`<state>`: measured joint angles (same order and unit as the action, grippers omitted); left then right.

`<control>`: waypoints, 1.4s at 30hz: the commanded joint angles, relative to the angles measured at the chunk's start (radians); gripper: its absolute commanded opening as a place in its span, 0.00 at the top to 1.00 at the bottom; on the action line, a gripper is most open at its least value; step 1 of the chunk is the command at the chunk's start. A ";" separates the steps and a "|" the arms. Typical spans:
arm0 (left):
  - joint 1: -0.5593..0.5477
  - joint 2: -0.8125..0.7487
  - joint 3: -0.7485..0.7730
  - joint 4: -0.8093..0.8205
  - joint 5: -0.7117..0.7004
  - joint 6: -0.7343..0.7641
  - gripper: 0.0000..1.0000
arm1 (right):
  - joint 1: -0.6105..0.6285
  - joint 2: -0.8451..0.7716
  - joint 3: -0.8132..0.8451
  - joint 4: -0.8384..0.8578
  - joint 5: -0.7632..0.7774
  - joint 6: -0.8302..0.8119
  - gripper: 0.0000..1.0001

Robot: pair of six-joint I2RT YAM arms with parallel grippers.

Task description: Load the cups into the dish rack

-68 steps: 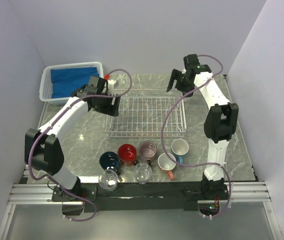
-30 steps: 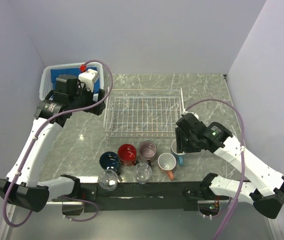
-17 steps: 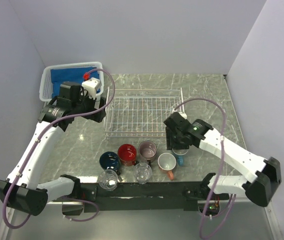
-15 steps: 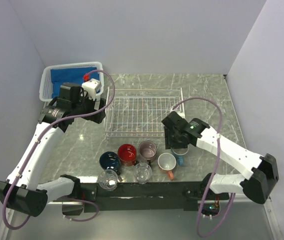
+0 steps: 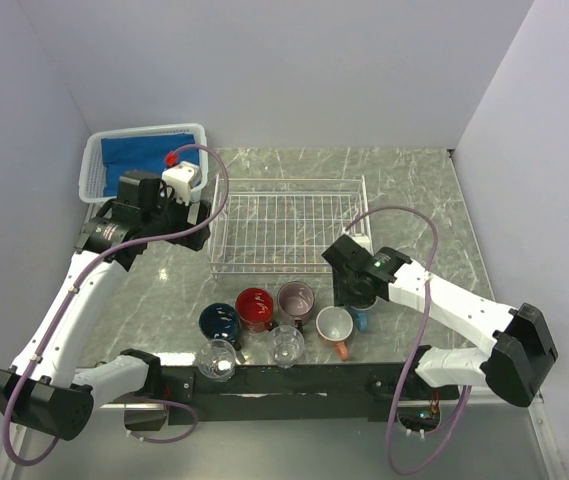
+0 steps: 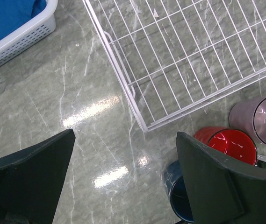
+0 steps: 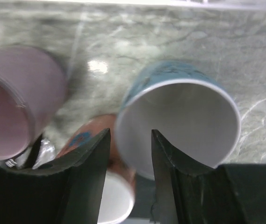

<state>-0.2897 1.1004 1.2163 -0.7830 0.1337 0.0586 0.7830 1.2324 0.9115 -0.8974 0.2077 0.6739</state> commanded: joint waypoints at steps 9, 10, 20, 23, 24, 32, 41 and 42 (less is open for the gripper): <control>-0.003 -0.027 0.017 0.025 0.003 -0.032 0.04 | 0.015 -0.001 -0.111 0.161 0.072 0.013 0.53; -0.003 -0.028 0.017 0.027 0.003 -0.034 0.04 | 0.015 0.009 -0.108 0.167 0.073 0.012 0.53; -0.002 -0.034 0.008 0.024 -0.009 -0.031 0.04 | 0.015 0.076 -0.128 0.204 0.093 0.003 0.83; -0.003 -0.034 0.009 0.027 -0.009 -0.032 0.04 | 0.016 0.061 -0.108 0.170 0.107 0.003 0.94; -0.002 -0.034 0.008 0.030 -0.006 -0.034 0.04 | 0.016 0.055 -0.102 0.146 0.111 0.003 0.97; -0.003 -0.008 0.043 0.033 0.000 -0.025 0.03 | 0.016 -0.085 0.122 -0.124 0.180 0.012 1.00; -0.003 0.084 0.185 0.041 0.053 -0.045 0.04 | 0.013 -0.128 0.545 -0.327 0.121 -0.002 1.00; -0.002 0.098 0.216 0.030 0.070 -0.051 0.04 | 0.015 -0.119 0.632 -0.319 0.101 -0.013 1.00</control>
<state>-0.2897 1.1580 1.3064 -0.7868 0.1432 0.0349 0.7925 1.1099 1.3510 -1.1408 0.3294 0.6827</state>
